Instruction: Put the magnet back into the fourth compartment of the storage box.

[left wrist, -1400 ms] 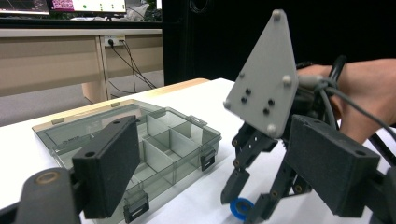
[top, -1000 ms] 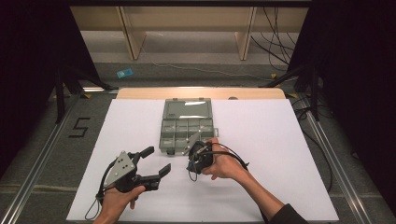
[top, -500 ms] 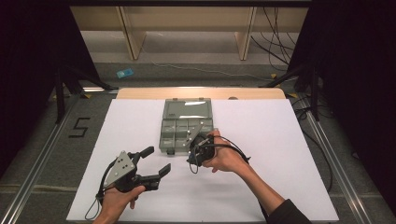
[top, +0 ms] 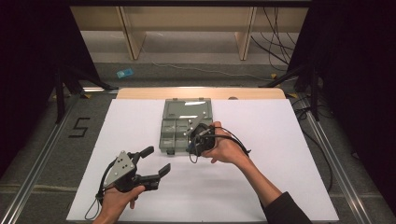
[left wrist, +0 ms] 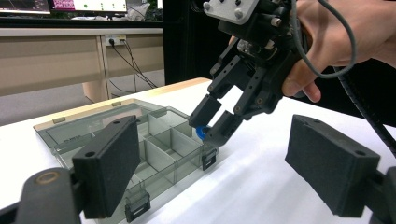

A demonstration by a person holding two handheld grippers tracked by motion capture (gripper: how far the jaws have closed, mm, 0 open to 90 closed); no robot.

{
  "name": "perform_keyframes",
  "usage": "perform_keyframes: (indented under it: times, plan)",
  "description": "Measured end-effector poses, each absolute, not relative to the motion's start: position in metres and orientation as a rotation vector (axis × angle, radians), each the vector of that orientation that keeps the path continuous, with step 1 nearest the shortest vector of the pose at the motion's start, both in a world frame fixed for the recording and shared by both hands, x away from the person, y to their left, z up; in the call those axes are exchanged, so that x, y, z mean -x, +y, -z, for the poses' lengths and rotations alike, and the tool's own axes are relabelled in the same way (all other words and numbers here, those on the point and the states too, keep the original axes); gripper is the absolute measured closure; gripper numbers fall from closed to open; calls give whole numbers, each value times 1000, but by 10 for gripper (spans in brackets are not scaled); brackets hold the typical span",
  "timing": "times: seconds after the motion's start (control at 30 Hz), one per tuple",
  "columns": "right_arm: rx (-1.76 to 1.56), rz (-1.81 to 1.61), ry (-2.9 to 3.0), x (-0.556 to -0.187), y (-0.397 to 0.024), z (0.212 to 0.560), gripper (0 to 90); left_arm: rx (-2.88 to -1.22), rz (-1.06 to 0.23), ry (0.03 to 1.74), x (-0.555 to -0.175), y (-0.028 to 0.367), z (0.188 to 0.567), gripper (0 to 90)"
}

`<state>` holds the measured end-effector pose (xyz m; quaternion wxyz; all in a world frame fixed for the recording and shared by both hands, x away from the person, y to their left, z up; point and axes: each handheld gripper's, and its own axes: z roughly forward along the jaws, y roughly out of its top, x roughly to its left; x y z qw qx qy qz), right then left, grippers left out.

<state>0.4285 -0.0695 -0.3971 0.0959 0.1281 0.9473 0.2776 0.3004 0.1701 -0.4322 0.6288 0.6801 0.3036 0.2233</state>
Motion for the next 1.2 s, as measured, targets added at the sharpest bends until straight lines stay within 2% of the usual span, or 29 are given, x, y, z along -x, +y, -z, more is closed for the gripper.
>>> perform_keyframes:
  times: [1.2]
  plan:
    - [-548, -841, 2696, -477, -94, 388, 629, -1560, -515, 695, -301, 170, 432, 169]
